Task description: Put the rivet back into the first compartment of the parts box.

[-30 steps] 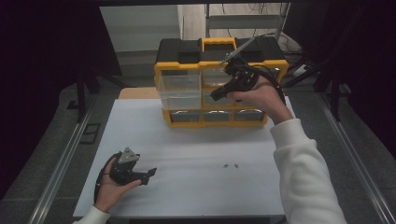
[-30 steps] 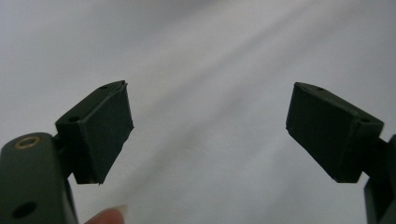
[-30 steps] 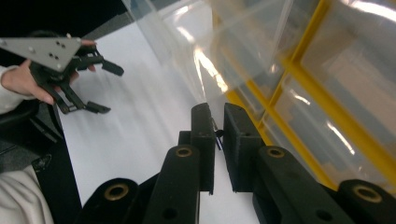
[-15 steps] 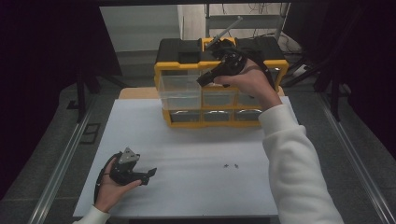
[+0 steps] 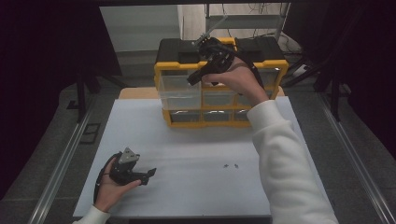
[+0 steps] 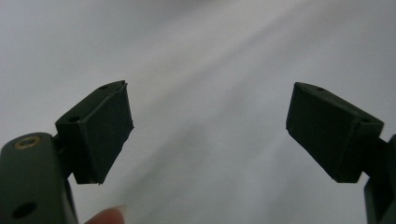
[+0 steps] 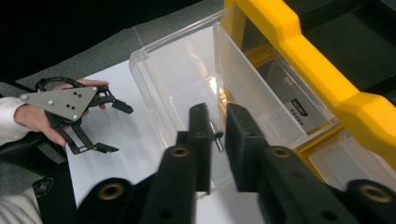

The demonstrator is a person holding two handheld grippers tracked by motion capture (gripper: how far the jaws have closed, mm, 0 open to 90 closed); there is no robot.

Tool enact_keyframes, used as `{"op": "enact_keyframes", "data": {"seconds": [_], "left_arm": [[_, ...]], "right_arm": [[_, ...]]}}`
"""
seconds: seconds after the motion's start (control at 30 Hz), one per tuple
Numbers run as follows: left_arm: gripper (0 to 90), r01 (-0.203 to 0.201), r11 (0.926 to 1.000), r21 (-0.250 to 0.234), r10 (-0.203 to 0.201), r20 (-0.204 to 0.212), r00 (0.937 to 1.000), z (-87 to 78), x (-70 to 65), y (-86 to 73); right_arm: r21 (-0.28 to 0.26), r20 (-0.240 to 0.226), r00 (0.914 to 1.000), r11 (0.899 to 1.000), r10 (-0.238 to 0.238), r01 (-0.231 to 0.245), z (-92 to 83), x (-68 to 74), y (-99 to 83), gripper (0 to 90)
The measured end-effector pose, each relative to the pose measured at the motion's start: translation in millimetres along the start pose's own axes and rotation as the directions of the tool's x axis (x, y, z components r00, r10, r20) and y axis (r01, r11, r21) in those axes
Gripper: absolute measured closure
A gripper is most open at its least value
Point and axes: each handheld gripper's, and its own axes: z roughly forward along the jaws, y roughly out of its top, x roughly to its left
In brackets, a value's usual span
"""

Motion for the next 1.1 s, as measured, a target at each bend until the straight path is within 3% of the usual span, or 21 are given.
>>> {"op": "enact_keyframes", "data": {"seconds": [0.13, 0.3, 0.73, 0.93, 1.1], "left_arm": [[14.9, 0.000, 1.0000, -0.001, 0.000, -0.001, 1.0000, -0.6, 0.1, -0.2], [14.9, -0.003, 1.0000, -0.002, 0.003, -0.001, 1.0000, -1.0, 0.9, -0.4], [14.8, -0.004, 1.0000, 0.001, 0.004, -0.004, 1.0000, -2.0, 1.9, 0.0], [14.8, -0.004, 1.0000, -0.002, 0.003, -0.005, 1.0000, -1.1, 0.5, 0.4], [14.8, -0.004, 1.0000, -0.001, 0.004, -0.007, 1.0000, -0.9, 0.6, 0.3]], "right_arm": [[-0.001, 0.029, 0.9992, 1.000, 0.026, -0.026, 0.8, -0.9, -1.1, 42.2], [-0.033, 0.047, 0.9983, 0.999, 0.036, -0.034, -6.3, -4.0, -8.0, 31.3], [-0.040, 0.079, 0.9967, 0.999, 0.019, -0.016, -25.4, -3.2, -67.5, 26.3], [-0.023, 0.104, 0.9946, 1.000, 0.008, -0.005, -18.1, 0.6, -100.9, 26.4], [-0.035, 0.083, 0.9966, 0.999, 0.004, -0.001, -8.3, 4.9, -125.9, 26.2]]}}
